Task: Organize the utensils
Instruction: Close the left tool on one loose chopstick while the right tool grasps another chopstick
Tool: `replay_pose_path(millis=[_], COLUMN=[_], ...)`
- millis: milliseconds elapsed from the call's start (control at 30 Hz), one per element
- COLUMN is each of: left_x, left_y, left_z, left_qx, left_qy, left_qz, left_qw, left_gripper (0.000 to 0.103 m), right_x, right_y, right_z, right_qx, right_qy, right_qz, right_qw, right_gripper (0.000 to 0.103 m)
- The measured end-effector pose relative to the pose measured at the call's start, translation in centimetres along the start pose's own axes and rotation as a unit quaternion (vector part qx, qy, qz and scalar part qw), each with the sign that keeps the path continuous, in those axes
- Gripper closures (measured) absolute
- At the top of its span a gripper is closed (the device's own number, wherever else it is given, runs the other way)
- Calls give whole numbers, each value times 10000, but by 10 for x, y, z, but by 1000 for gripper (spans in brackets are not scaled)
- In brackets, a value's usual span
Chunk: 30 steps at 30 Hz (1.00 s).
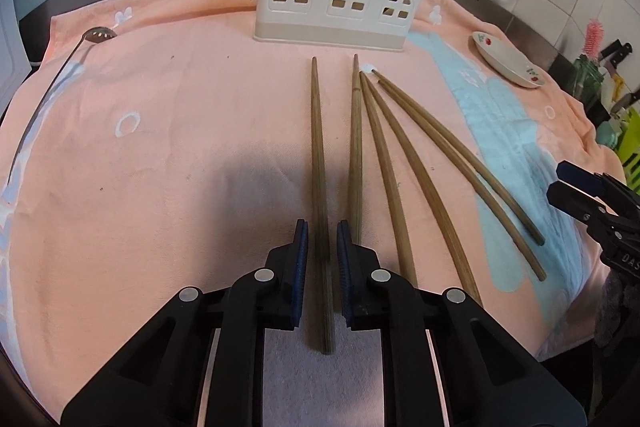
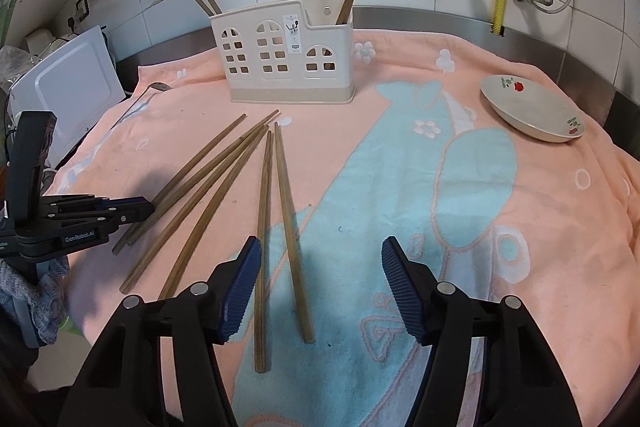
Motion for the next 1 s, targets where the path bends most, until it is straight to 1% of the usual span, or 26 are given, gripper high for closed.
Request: replay_pose_path(millis=[133,233,267,333,633,700,800,1000], left_x=[-2,-3,-3,-3,-3,-2,-1,2], left_y=[-2,-2,-2,-2,-3,-2,-2,0], left_z=[1,1,1,1,5,4,5,3], left_qx=[-120,-222,-300,-334,-340,-329,-250,-91], left_qy=[-13,-71,-104,-126,-86,-91,-77,-17], left_qz=[1,-17,-30,-38,-37,-40,-32,9], left_qw=[9999,9997,9995,9994,9994,9994,9997,10000], left_gripper=[96,96,96,96,96,96,96,96], right_x=[1,1,1,2,6,5,4,4], right_y=[-3,-5,-6,-9,-25,-28,-35,-48], right_z=[1,3,4,6,9,10,11,10], right_qx=[-33,-60,-70,-95,-159,-173,-212,-179], right_qy=[-5,27,44,78,217,247,293,385], right_qz=[38,63,78,120,321,358,407,530], right_qw=[10000,10000,9999,9999,9991,9989,9985,9977], right_gripper=[48,51,53,57,70,74,79,85])
Point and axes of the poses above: each gripper's, at about its wrist camera, not at the fingertips, and y roughly against the way its jaws point, z to its left, x to its underside, the point moved 3 cm from there along -y, roughly the way its jaws point, and after that the axes turned 11 degrees about -x, right-handed, at the moved point
